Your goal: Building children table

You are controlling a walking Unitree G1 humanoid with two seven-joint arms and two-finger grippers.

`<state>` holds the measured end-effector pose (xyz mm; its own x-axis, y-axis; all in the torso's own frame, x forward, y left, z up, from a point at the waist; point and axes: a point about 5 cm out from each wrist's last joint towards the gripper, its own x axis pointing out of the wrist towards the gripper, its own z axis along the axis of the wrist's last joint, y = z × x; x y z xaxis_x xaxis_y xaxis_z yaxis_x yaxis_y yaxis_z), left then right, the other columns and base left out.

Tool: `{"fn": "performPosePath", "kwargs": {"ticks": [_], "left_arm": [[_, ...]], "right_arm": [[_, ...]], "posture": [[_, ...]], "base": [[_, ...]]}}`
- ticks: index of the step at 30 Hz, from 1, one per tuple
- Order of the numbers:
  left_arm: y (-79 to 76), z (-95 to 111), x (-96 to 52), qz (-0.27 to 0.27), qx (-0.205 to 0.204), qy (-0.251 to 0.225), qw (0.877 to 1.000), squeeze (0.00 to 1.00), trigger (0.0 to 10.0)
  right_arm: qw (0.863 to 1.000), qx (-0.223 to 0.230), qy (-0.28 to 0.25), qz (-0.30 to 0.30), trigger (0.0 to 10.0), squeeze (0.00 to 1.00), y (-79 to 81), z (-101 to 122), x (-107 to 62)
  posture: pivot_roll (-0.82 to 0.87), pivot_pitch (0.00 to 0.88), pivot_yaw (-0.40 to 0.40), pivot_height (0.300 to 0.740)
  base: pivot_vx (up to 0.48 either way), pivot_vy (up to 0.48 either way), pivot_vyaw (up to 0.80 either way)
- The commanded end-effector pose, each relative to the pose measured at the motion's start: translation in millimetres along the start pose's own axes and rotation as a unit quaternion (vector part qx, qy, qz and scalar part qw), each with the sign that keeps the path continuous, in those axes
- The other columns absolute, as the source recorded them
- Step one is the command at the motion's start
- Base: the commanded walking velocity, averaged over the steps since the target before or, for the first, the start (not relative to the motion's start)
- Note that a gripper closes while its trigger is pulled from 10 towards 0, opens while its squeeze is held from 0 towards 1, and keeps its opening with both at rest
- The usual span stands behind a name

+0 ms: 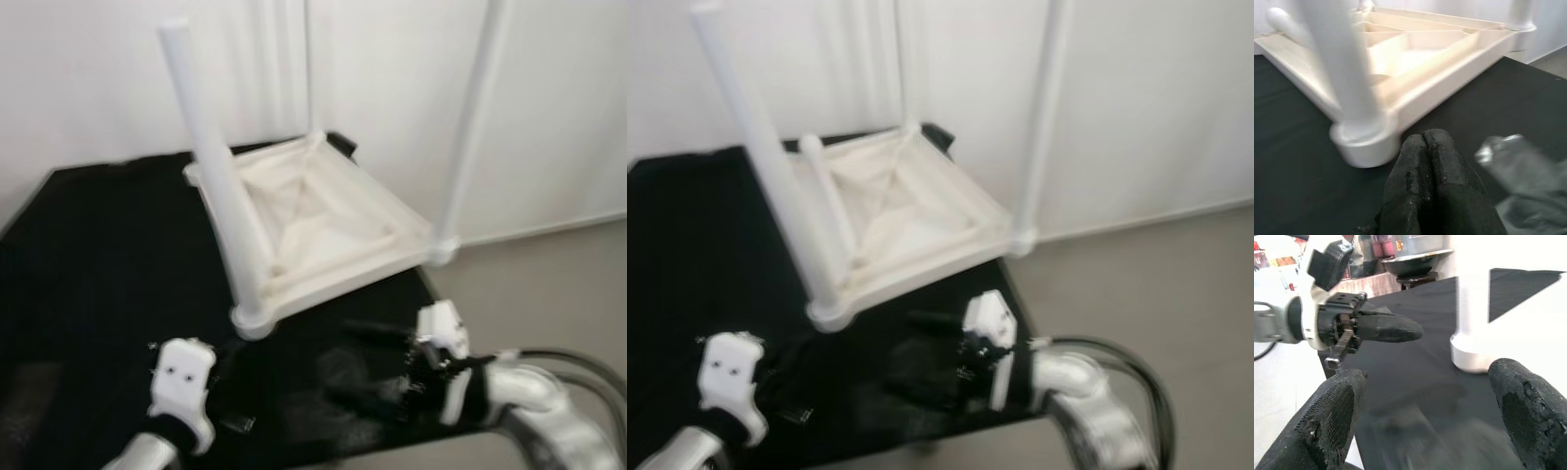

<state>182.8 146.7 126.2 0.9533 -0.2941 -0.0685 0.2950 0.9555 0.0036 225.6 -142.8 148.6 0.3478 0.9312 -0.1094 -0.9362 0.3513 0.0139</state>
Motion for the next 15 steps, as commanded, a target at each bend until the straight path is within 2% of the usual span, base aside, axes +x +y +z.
{"fn": "performPosePath", "kwargs": {"ticks": [1,8,11,12,15], "left_arm": [[0.0,2,0.1,-0.005,0.003,0.000,1.000,0.00,10.0],[0.8,5,4.9,-0.001,0.002,-0.009,1.000,0.00,10.0],[0.2,6,7.9,0.001,-0.001,-0.013,1.000,0.00,10.0],[-0.8,8,11.6,0.002,-0.009,-0.019,1.000,0.00,10.0],[-1.4,8,13.5,0.002,-0.013,-0.021,1.000,0.00,10.0]], "right_arm": [[1.000,-0.018,0.005,-0.022,10.0,0.00,-4.9,0,2.3],[0.996,-0.022,-0.021,-0.078,10.0,0.00,-15.3,7,14.8],[0.994,-0.037,-0.023,-0.104,10.0,0.00,-20.7,8,19.0],[0.990,-0.045,-0.034,-0.131,10.0,0.00,-25.6,11,24.3],[0.988,-0.045,-0.041,-0.144,10.0,0.00,-27.6,13,27.0]], "posture": [[-0.11,0.054,0.064,0.740],[-0.11,0.057,0.062,0.740],[-0.11,0.057,0.061,0.740],[-0.11,0.055,0.060,0.740],[-0.11,0.055,0.060,0.740]], "base": [[0.000,-0.480,0.00],[0.000,-0.480,0.00],[0.000,-0.480,0.00],[0.000,-0.480,0.00],[0.000,-0.480,0.00]]}}
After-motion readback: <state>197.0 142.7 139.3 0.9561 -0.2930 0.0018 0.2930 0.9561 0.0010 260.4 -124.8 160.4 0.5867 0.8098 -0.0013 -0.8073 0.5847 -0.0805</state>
